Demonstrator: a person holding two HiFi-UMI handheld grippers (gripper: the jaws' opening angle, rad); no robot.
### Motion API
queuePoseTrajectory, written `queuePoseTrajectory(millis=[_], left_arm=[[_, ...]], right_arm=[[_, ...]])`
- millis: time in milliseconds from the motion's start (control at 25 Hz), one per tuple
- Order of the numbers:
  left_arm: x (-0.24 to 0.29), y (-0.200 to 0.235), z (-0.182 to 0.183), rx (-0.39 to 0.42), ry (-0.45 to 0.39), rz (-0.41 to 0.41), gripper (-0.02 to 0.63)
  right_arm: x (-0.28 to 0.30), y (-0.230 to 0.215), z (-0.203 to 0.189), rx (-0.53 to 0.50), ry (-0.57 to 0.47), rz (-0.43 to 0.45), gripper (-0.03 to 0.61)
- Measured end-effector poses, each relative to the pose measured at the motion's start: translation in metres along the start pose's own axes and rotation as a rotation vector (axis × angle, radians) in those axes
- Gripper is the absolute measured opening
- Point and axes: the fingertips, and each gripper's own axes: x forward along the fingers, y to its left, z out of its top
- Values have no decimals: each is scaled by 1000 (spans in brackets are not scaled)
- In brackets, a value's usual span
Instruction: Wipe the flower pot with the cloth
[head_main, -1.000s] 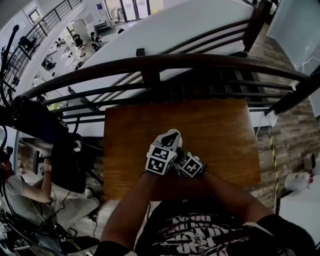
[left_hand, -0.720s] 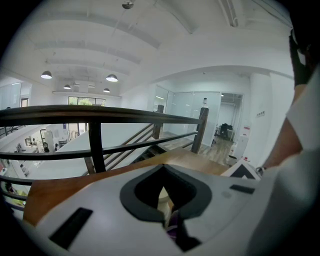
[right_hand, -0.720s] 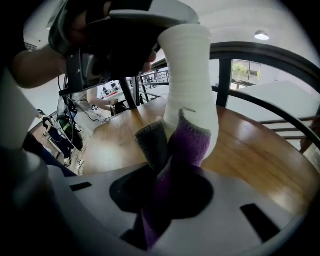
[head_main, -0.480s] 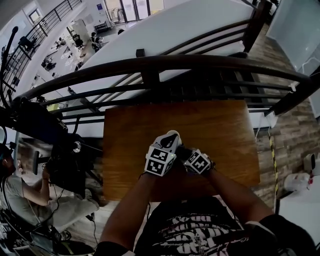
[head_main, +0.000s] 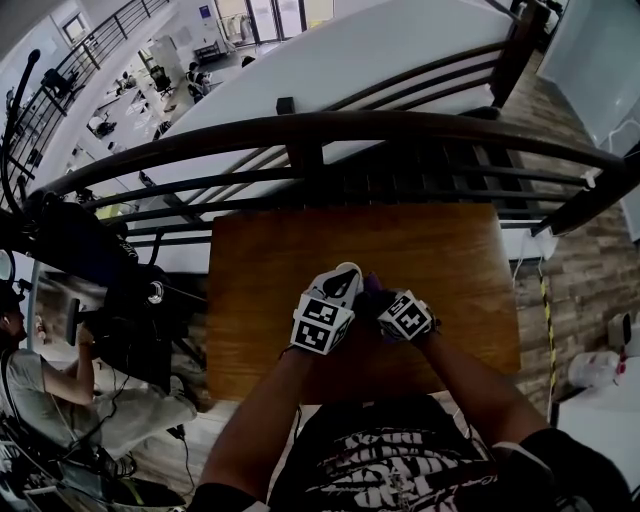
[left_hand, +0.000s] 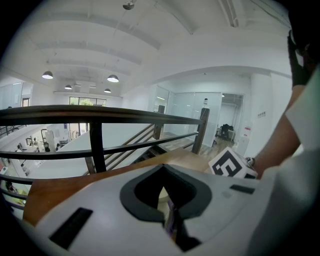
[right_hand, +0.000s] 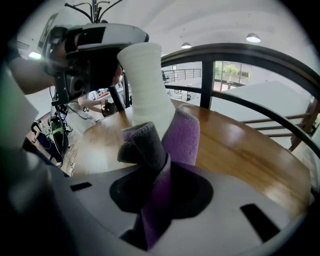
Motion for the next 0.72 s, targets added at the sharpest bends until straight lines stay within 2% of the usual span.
queuePoseTrajectory(millis=[440, 720], left_arm=[[-2, -1, 6, -6, -11, -1, -2], [0, -1, 2, -10, -1, -4, -3]], right_arm=[[-12, -36, 34, 6, -67, -68, 71], [-16, -43, 57, 1, -100, -73, 71]])
